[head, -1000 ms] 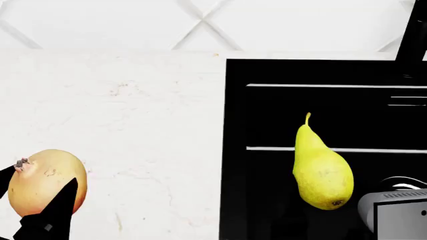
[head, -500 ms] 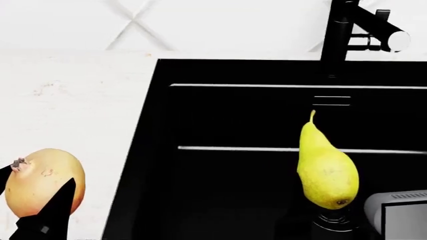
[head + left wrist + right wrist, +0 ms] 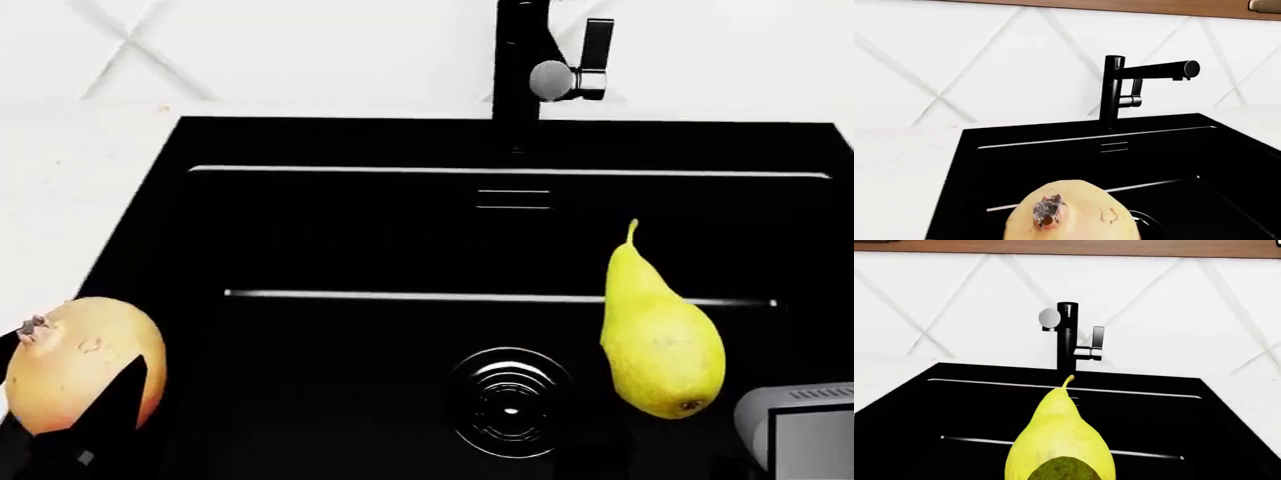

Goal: There is a mixed pile of frozen fruits and vegetables on the counter. Locate all the frozen vegetables and place the items in a bowl on the counter. Take all the frozen fruits and defrost them in a running sink.

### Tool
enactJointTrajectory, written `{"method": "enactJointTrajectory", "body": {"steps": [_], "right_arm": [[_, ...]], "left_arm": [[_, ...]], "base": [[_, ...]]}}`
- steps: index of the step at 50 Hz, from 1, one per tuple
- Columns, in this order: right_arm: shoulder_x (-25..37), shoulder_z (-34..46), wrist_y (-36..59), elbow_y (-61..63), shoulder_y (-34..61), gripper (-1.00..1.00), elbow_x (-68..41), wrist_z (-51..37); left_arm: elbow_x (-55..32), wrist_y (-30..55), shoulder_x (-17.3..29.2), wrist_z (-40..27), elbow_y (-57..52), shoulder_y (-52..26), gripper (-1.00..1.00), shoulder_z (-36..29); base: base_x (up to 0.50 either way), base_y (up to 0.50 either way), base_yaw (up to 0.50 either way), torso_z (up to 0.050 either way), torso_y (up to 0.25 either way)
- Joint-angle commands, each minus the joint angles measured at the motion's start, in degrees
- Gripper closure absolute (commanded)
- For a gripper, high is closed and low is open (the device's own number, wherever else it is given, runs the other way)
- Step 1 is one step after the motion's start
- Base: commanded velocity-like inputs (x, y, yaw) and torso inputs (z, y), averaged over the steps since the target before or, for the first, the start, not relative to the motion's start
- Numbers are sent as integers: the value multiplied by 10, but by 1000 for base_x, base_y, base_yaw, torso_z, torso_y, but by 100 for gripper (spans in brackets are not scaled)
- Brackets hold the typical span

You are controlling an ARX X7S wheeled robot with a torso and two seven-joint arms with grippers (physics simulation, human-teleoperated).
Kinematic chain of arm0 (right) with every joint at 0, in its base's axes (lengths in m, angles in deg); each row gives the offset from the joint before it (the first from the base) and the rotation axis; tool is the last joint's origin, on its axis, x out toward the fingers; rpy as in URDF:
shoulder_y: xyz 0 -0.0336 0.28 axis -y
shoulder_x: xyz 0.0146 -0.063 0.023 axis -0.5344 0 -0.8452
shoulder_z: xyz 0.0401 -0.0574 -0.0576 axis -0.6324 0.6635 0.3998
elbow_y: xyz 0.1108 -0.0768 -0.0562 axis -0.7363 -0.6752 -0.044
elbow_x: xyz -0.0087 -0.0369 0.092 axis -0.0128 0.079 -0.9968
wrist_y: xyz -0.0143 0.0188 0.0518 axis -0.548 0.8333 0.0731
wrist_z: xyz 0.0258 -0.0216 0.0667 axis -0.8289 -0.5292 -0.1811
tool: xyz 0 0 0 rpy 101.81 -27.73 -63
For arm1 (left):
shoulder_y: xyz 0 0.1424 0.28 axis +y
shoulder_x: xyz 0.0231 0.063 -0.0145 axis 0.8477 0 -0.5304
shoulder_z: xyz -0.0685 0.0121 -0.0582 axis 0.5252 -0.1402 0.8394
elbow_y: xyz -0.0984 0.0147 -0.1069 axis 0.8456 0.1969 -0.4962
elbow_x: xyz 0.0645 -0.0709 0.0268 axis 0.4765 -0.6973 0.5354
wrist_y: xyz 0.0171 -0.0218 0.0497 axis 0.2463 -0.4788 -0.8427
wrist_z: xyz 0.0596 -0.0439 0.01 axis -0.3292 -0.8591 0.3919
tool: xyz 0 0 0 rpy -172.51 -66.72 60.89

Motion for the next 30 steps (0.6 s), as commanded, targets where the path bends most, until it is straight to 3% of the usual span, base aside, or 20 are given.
{"method": "enactJointTrajectory", "body": {"steps": [1, 13, 30], "right_arm": [[-14, -7, 13, 2, 9, 100, 32, 17], [-17, -4, 14, 5, 15, 100, 45, 20], [-24, 13, 30, 8, 28, 100, 57, 23]], "left_arm": [[15, -7, -7, 23, 3, 3, 100, 15], [16, -11, -2, 19, 10, -4, 100, 9], [-7, -19, 10, 0, 13, -13, 100, 6]], "base": [[1, -500, 0, 0, 0], [183, -397, 0, 1, 0], [437, -48, 0, 0, 2]]}}
